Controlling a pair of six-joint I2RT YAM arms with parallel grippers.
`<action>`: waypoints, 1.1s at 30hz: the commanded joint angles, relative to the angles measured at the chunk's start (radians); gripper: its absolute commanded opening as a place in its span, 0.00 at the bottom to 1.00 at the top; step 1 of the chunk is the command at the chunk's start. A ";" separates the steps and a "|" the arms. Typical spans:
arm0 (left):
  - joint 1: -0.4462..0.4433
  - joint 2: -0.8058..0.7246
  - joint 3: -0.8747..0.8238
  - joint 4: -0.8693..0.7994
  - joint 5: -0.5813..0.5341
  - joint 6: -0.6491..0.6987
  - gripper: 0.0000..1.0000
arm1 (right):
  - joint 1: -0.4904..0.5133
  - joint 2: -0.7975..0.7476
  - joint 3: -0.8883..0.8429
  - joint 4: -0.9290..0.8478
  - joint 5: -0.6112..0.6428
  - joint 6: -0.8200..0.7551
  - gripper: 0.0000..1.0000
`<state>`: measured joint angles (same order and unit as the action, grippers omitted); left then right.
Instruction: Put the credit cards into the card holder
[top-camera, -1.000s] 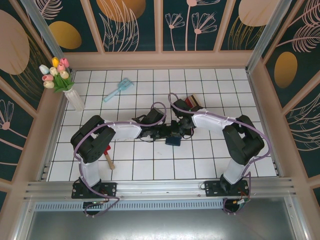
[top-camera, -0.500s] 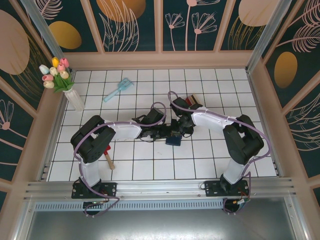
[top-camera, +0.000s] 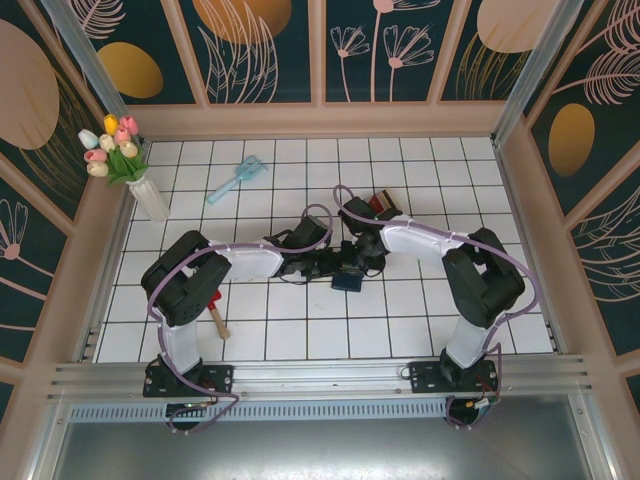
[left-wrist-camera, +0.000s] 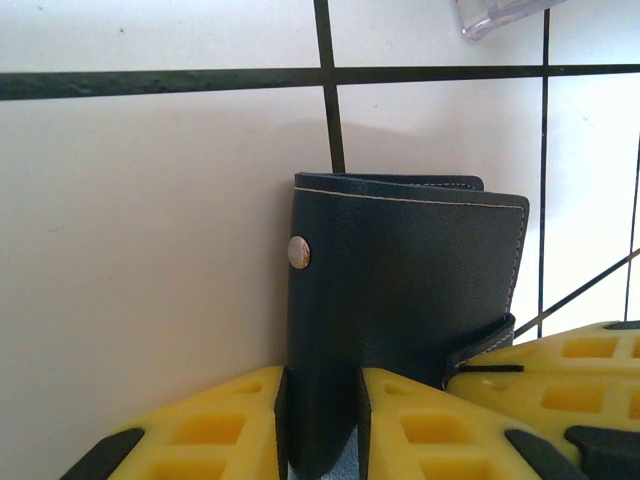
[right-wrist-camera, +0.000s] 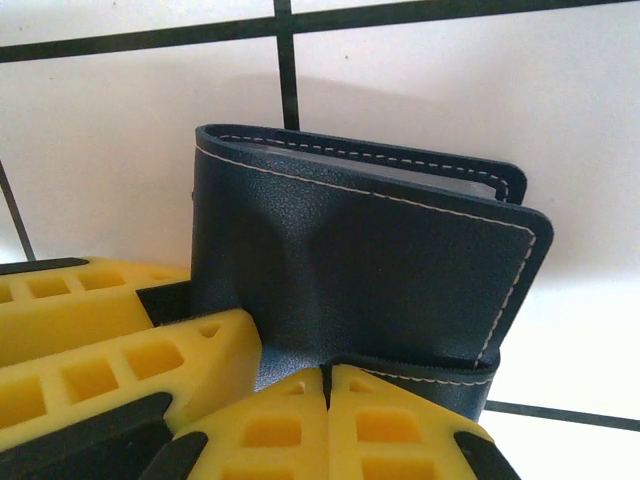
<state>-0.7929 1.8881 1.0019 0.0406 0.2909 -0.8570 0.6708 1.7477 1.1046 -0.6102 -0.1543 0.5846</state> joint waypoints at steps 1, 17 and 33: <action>-0.003 0.016 -0.014 -0.022 -0.002 -0.003 0.26 | 0.012 0.043 -0.039 -0.038 0.012 0.011 0.00; -0.003 0.014 -0.011 -0.032 -0.007 -0.002 0.25 | -0.132 -0.076 -0.370 0.299 -0.206 0.098 0.00; -0.002 0.002 -0.007 -0.037 -0.019 0.001 0.25 | -0.157 -0.092 -0.335 0.305 -0.180 0.047 0.00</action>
<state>-0.7929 1.8881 1.0019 0.0402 0.2863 -0.8574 0.5060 1.6024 0.7563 -0.1375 -0.4664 0.6727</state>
